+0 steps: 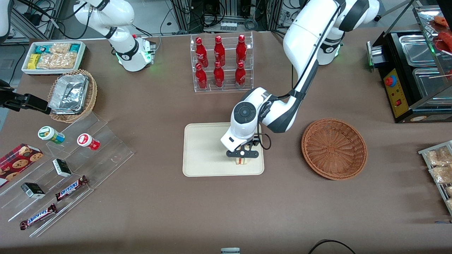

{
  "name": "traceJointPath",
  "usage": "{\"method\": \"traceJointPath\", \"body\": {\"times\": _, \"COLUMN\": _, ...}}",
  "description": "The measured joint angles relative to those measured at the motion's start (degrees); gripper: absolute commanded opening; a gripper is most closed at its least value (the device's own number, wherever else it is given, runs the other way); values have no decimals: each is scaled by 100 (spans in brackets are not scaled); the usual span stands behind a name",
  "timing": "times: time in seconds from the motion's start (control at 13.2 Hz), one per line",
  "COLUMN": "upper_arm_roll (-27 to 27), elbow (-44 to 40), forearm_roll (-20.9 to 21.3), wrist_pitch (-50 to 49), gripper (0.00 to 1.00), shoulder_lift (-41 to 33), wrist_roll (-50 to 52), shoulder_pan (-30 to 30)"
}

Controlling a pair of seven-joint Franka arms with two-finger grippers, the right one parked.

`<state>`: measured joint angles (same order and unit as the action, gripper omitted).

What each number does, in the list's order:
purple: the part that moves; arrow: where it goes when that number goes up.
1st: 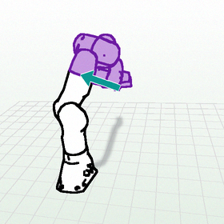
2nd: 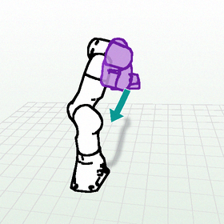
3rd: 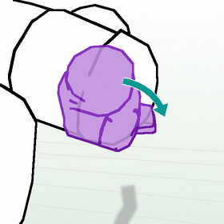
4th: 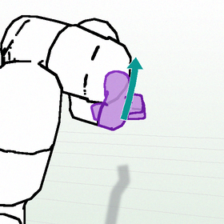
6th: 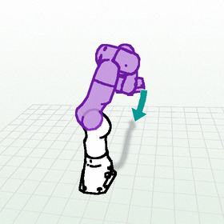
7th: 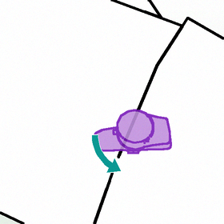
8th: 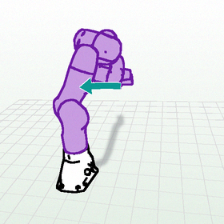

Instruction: Place sandwich from basket to tray

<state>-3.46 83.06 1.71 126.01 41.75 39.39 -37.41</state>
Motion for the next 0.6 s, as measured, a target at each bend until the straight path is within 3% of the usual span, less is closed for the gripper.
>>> {"method": "traceJointPath", "body": {"times": 0.3, "upper_arm_roll": 90, "elbow": -172, "forearm_roll": 3, "wrist_pitch": -501, "gripper": 100, "shoulder_lift": -265, "wrist_roll": 51, "shoulder_pan": 78}}
{"method": "traceJointPath", "body": {"times": 0.6, "upper_arm_roll": 135, "elbow": -172, "forearm_roll": 3, "wrist_pitch": -773, "gripper": 100, "shoulder_lift": -687, "wrist_roll": -7, "shoulder_pan": 688}}
